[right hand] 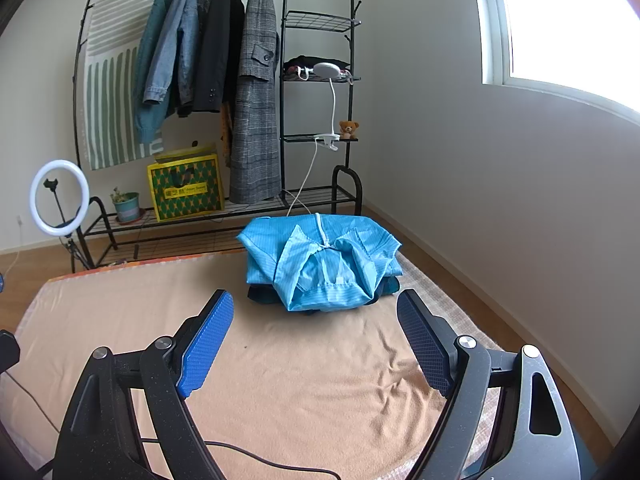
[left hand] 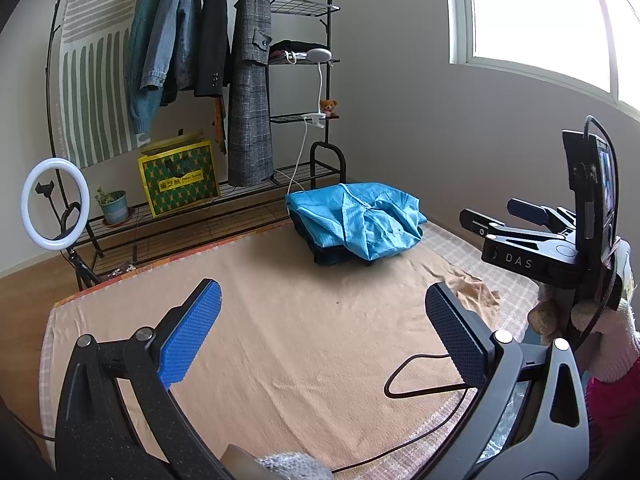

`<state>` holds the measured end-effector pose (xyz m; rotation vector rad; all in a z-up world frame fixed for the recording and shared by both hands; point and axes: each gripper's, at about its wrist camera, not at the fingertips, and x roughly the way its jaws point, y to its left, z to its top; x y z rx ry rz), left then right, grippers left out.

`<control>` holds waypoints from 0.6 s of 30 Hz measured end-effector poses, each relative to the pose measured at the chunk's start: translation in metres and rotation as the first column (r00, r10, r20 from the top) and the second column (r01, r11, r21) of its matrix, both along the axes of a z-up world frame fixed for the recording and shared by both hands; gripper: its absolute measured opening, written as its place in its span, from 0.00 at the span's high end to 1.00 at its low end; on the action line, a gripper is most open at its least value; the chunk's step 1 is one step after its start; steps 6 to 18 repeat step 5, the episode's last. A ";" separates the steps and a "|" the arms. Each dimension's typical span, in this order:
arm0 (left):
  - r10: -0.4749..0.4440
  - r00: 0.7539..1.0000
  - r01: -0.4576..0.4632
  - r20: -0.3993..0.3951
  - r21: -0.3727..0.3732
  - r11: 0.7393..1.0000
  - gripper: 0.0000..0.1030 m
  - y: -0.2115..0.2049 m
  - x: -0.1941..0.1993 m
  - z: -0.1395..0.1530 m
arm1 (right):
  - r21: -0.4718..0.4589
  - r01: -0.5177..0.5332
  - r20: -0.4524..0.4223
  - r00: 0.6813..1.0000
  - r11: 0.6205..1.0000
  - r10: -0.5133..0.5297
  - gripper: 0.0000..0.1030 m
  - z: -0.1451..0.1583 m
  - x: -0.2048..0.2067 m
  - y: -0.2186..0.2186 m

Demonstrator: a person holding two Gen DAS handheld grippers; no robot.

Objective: Fold large clothes

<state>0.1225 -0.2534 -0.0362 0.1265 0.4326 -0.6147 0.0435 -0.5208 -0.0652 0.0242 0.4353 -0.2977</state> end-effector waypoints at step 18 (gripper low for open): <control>-0.007 1.000 0.007 0.012 -0.006 1.000 0.00 0.005 -0.001 -0.001 | -0.002 -0.002 -0.002 1.000 1.000 0.002 0.18 -0.001 0.000 -0.001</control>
